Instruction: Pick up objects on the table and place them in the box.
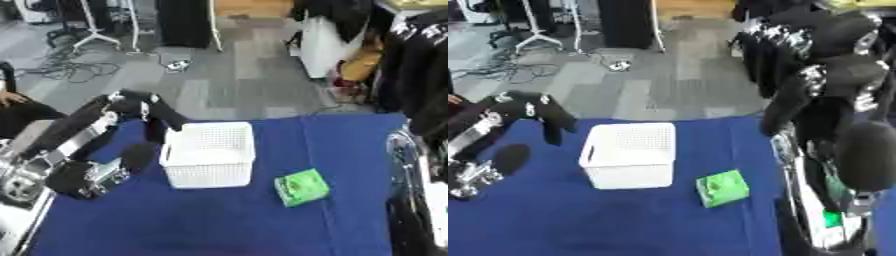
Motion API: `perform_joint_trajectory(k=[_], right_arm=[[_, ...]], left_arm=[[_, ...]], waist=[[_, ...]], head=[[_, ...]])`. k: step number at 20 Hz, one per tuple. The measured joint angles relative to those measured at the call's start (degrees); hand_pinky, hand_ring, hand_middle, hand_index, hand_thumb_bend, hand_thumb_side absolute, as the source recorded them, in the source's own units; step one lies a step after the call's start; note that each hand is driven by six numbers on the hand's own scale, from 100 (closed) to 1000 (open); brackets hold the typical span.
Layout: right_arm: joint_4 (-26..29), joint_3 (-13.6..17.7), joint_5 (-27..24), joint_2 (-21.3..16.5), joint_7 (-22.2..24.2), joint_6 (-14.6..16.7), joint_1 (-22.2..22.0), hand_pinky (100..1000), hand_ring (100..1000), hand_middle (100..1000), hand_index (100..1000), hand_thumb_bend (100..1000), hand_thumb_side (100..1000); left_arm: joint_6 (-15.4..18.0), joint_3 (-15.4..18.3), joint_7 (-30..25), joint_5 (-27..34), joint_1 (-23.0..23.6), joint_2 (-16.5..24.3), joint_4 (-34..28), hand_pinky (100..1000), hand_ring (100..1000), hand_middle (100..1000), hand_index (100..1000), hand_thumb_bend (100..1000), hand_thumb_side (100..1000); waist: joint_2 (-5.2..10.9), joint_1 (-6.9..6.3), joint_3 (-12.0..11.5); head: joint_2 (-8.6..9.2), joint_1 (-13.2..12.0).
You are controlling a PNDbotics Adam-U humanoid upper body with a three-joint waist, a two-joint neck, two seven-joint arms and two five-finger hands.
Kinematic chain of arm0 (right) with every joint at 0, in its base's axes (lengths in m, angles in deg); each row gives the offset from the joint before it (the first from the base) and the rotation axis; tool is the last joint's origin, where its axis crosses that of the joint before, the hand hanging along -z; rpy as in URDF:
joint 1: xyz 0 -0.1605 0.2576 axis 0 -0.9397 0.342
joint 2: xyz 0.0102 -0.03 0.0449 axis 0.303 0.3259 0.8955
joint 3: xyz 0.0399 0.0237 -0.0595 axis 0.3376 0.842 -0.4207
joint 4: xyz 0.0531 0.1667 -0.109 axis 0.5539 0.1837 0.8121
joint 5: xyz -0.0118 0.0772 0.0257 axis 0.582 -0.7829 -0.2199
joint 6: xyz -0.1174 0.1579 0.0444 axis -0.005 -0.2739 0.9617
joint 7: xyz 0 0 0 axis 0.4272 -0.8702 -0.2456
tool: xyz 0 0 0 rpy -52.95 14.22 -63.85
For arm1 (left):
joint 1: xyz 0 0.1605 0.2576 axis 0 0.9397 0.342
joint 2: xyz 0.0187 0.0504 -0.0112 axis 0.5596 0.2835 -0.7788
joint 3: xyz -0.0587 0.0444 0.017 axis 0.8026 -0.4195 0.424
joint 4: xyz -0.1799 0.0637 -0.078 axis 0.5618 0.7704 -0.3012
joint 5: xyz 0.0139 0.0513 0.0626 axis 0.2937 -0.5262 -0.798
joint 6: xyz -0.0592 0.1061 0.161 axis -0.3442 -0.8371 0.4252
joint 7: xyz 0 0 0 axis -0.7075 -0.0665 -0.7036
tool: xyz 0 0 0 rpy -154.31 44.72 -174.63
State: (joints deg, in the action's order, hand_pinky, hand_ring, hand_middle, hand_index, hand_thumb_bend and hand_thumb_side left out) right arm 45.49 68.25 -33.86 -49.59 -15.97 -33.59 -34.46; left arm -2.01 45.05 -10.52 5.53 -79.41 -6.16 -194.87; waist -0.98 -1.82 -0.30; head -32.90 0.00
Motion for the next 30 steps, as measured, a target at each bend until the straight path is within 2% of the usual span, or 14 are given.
perform_joint_trajectory(k=[11, 13, 16, 19, 21, 22, 23, 25, 26, 27, 29, 30], right_arm=[[0.0, 0.08, 0.08, -0.01, 0.5, -0.49, -0.02, 146, 165, 128, 262, 183, 1000], [0.0, 0.63, 0.34, -0.54, 0.95, -1.5, -0.35, 155, 181, 134, 289, 198, 1000], [-1.36, 2.33, 1.04, -4.23, 2.59, -4.71, -0.83, 189, 220, 187, 360, 280, 1000], [-7.62, 3.9, 2.89, -9.64, 5.57, -6.36, 0.02, 235, 285, 314, 477, 376, 1000], [-13.17, 4.47, 4.57, -12.89, 7.73, -5.74, 1.75, 279, 352, 407, 561, 431, 1000], [-15.97, 4.63, 5.61, -14.31, 8.6, -5.28, 2.6, 285, 359, 415, 568, 436, 1000], [-18.71, 4.7, 6.73, -15.55, 8.98, -5.14, 3.31, 332, 406, 472, 627, 482, 1000], [-24.14, 4.73, 9.32, -17.64, 9.1, -5.26, 4.67, 381, 464, 548, 678, 518, 1000], [-26.72, 4.71, 10.61, -18.48, 9.08, -5.24, 5.52, 373, 450, 527, 669, 510, 1000], [-29.07, 4.67, 11.77, -19.19, 8.98, -5.14, 6.08, 438, 528, 629, 732, 557, 1000], [-33.75, 4.48, 14.06, -20.42, 8.82, -4.99, 6.99, 501, 579, 692, 768, 631, 1000], [-36.12, 4.24, 15.32, -21.0, 8.74, -4.9, 7.51, 494, 575, 687, 764, 626, 1000]], left_arm=[[0.0, 0.01, -0.01, 0.0, 0.01, 0.0, 0.0, 359, 469, 580, 772, 125, 1000], [0.0, 0.01, -0.01, -0.01, 0.01, 0.02, 0.0, 360, 470, 580, 772, 125, 1000], [0.0, 0.06, 0.0, -0.11, 0.07, 0.71, 0.0, 358, 469, 580, 772, 125, 1000], [-0.01, 0.25, 0.03, -0.25, 0.77, 1.42, -0.01, 357, 468, 579, 772, 124, 1000], [-0.01, 0.35, 0.05, -0.26, 1.13, 1.75, 0.0, 356, 468, 578, 773, 124, 1000], [-0.01, 0.35, 0.05, -0.26, 1.32, 1.95, 0.01, 356, 467, 578, 773, 124, 1000], [-0.01, 0.36, 0.05, -0.26, 1.54, 1.99, 0.01, 356, 467, 578, 773, 124, 1000], [-0.01, 0.36, 0.05, -0.26, 1.72, 2.01, 0.03, 356, 467, 578, 773, 124, 1000], [-0.01, 0.36, 0.05, -0.26, 1.85, 2.02, 0.05, 356, 467, 578, 773, 124, 1000], [-0.01, 0.36, 0.05, -0.26, 1.95, 2.03, 0.06, 356, 467, 578, 773, 124, 1000], [0.0, 0.36, 0.05, -0.26, 1.99, 2.03, 0.12, 357, 467, 578, 773, 124, 1000], [0.0, 0.36, 0.05, -0.26, 1.99, 2.03, 0.14, 357, 467, 578, 773, 124, 1000]], waist=[[0.0, 0.0, -0.23], [0.0, 0.05, -0.28], [0.01, 0.4, -0.36], [0.04, 0.56, -0.39], [0.05, 0.57, -0.4], [0.05, 0.58, -0.4], [0.06, 0.59, -0.39], [0.07, 0.61, -0.38], [0.07, 0.62, -0.38], [0.09, 0.67, -0.39], [0.11, 0.78, -0.45], [0.13, 0.81, -0.55]], head=[[0.0, -0.42], [0.05, -0.66], [0.07, -0.99], [0.04, -0.99], [-0.06, -0.97], [-0.12, -0.96], [-0.27, -0.95], [-0.6, -0.94], [-0.73, -0.93], [-0.87, -0.92], [-1.1, -0.87], [-1.11, -0.72]])
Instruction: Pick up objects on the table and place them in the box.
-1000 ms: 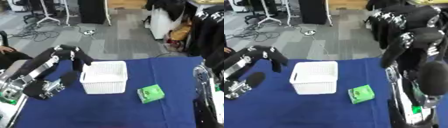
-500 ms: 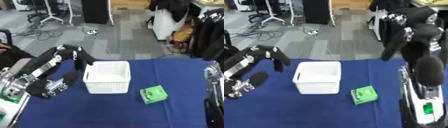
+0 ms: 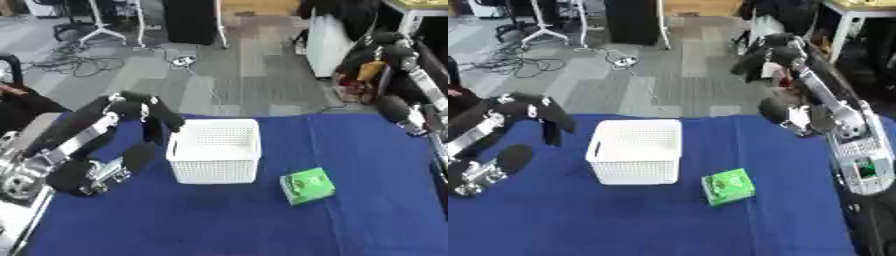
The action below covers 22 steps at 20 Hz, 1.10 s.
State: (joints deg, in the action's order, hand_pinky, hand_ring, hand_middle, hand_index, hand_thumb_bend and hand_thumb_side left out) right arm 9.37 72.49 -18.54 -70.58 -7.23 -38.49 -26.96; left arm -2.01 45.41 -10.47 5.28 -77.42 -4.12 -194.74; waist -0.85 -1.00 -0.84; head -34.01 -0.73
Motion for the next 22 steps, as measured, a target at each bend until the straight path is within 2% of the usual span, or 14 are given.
perform_joint_trajectory(k=[1, 2, 4, 5, 6, 7, 12, 22], right_arm=[[-2.2, -0.21, 1.29, -0.35, -0.07, 0.07, 0.71, 570, 620, 728, 806, 677, 1000], [-4.36, -0.49, 2.71, -0.72, -0.08, 0.08, 1.48, 580, 626, 732, 809, 680, 1000], [-8.39, -1.08, 5.75, -1.42, 0.05, -0.05, 2.59, 756, 757, 780, 871, 735, 1000], [-10.26, -1.42, 7.36, -1.61, 0.33, -0.33, 3.0, 788, 782, 787, 883, 741, 1000], [-12.02, -1.75, 8.97, -1.71, 0.71, -0.71, 3.29, 780, 776, 783, 881, 735, 1000], [-13.57, -1.99, 10.45, -1.71, 1.09, -1.09, 3.67, 824, 804, 795, 892, 775, 1000], [-19.58, -2.11, 16.89, -1.71, 2.06, -2.06, 5.38, 860, 814, 807, 897, 807, 1000], [-25.72, -2.93, 28.04, -1.67, 1.34, -1.34, 6.68, 885, 817, 809, 866, 828, 1000]], left_arm=[[0.0, 0.0, 0.0, 0.0, 0.0, 0.0, 0.02, 357, 468, 578, 773, 124, 1000], [0.01, 0.0, -0.01, 0.0, 0.0, 0.0, 0.05, 357, 468, 578, 773, 124, 1000], [0.01, 0.0, -0.03, 0.0, 0.0, 0.0, 0.15, 357, 468, 578, 773, 124, 1000], [0.02, 0.0, -0.03, 0.0, 0.0, 0.0, 0.18, 357, 468, 578, 773, 124, 1000], [0.02, 0.0, -0.04, 0.0, 0.0, 0.0, 0.19, 357, 468, 578, 773, 124, 1000], [0.02, 0.0, -0.04, 0.0, 0.0, 0.0, 0.2, 358, 468, 578, 773, 124, 1000], [0.02, -0.01, -0.05, 0.0, 0.0, 0.0, 0.21, 358, 468, 578, 773, 124, 1000], [0.11, -0.01, -0.14, -0.06, 0.0, 0.0, 0.23, 359, 469, 578, 773, 124, 1000]], waist=[[0.02, 0.04, -0.02], [0.04, 0.05, -0.04], [0.07, 0.08, -0.19], [0.08, 0.08, -0.29], [0.08, 0.09, -0.36], [0.08, 0.09, -0.37], [0.09, 0.1, -0.41], [0.09, 0.11, -0.75]], head=[[-0.1, 0.18], [-0.28, 0.26], [-0.46, 0.29], [-0.47, 0.29], [-0.47, 0.29], [-0.47, 0.29], [-0.48, 0.3], [-0.59, 0.09]])
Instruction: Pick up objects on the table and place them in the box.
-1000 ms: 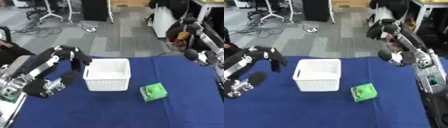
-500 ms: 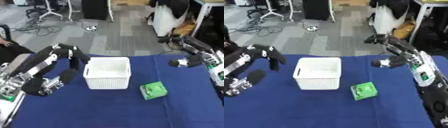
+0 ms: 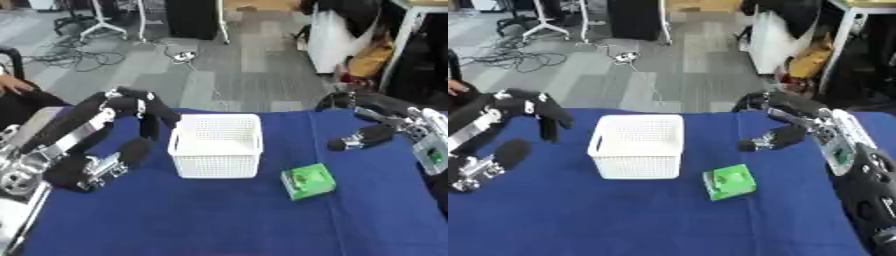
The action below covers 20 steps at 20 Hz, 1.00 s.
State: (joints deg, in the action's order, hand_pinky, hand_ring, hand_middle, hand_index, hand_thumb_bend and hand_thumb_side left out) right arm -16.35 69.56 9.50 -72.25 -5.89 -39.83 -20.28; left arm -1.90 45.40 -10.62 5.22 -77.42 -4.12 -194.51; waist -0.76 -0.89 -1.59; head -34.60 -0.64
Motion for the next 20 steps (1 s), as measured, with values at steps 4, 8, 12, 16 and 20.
perform_joint_trajectory(k=[4, 8, 12, 16, 20], right_arm=[[-2.44, -0.94, 3.32, -0.01, -0.41, 0.41, 1.26, 891, 819, 813, 865, 830, 1000], [-4.94, -1.83, 5.85, -0.02, -0.66, 0.66, 1.93, 898, 821, 813, 875, 819, 1000], [-7.08, -2.85, 7.86, -0.02, -0.64, 0.64, 2.23, 904, 824, 818, 886, 817, 1000], [-8.72, -3.79, 9.52, 0.0, -0.42, 0.42, 2.5, 909, 826, 836, 889, 807, 1000], [-9.46, -4.5, 10.8, 0.03, -0.41, 0.41, 2.72, 910, 820, 844, 900, 805, 1000]], left_arm=[[0.02, 0.0, -0.03, -0.12, 0.0, 0.0, 0.0, 359, 468, 578, 773, 124, 1000], [0.11, -0.01, -0.13, -0.17, 0.0, 0.0, 0.01, 359, 468, 578, 773, 124, 1000], [0.12, -0.01, -0.15, -0.18, 0.0, 0.0, 0.02, 360, 468, 578, 773, 124, 1000], [0.13, -0.01, -0.16, -0.18, 0.0, 0.0, 0.03, 360, 468, 578, 773, 124, 1000], [0.14, -0.01, -0.18, -0.19, 0.0, 0.0, 0.11, 361, 469, 579, 773, 124, 1000]], waist=[[0.0, 0.08, -0.18], [0.0, 0.29, -0.29], [0.0, 0.3, -0.32], [-0.01, 0.3, -0.38], [-0.01, 0.32, -0.47]], head=[[0.02, -0.36], [0.2, -0.37], [0.25, -0.37], [0.26, -0.37], [0.26, -0.38]])
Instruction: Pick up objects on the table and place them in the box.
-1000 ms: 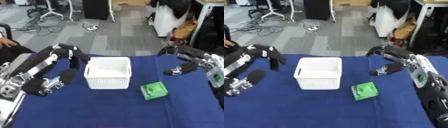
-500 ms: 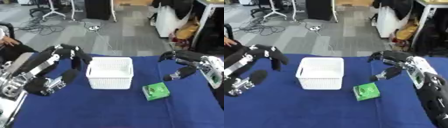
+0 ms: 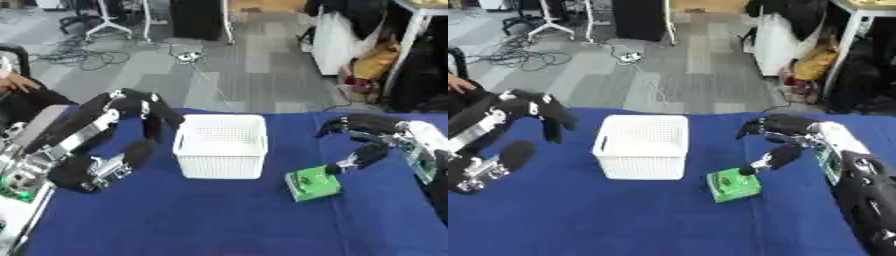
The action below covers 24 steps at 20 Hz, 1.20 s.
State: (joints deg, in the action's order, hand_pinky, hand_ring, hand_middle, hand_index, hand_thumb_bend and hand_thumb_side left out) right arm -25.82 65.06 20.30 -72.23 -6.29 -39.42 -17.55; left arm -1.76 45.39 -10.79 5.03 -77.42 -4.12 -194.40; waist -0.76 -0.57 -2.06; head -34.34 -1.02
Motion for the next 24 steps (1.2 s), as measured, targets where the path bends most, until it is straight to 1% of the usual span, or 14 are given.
perform_joint_trajectory(k=[3, 7, 10, 18, 24], right_arm=[[-0.05, -0.52, 0.76, 0.01, -0.31, 0.31, 0.0, 908, 806, 859, 904, 835, 1000], [0.2, -1.69, 2.16, 0.02, -1.6, 1.6, 0.0, 905, 795, 862, 892, 825, 1000], [0.52, -2.66, 4.15, 0.01, -3.03, 3.03, -0.02, 901, 786, 860, 883, 820, 1000], [0.52, -4.95, 13.02, 0.01, -7.35, 7.35, -0.37, 895, 778, 852, 879, 816, 1000], [-2.17, -6.71, 18.8, 0.03, -10.86, 10.43, -0.55, 892, 778, 851, 882, 809, 1000]], left_arm=[[0.01, 0.0, -0.01, -0.03, 0.0, 0.0, 0.04, 361, 469, 578, 773, 124, 1000], [0.01, 0.0, -0.01, -0.05, 0.0, 0.0, 0.04, 361, 469, 579, 773, 124, 1000], [0.06, 0.0, -0.06, -0.06, 0.0, 0.0, 0.04, 362, 469, 579, 773, 124, 1000], [0.1, 0.0, -0.1, -0.07, 0.0, 0.0, 0.04, 363, 469, 579, 773, 124, 1000], [0.13, 0.0, -0.14, -0.07, 0.0, 0.0, 0.05, 363, 469, 579, 773, 124, 1000]], waist=[[0.0, 0.0, 0.0], [0.0, 0.01, 0.0], [0.0, 0.02, 0.0], [0.0, 0.04, -0.01], [0.0, 0.07, -0.03]], head=[[0.0, -0.01], [0.0, -0.02], [0.0, -0.07], [0.0, -0.5], [0.0, -0.54]])
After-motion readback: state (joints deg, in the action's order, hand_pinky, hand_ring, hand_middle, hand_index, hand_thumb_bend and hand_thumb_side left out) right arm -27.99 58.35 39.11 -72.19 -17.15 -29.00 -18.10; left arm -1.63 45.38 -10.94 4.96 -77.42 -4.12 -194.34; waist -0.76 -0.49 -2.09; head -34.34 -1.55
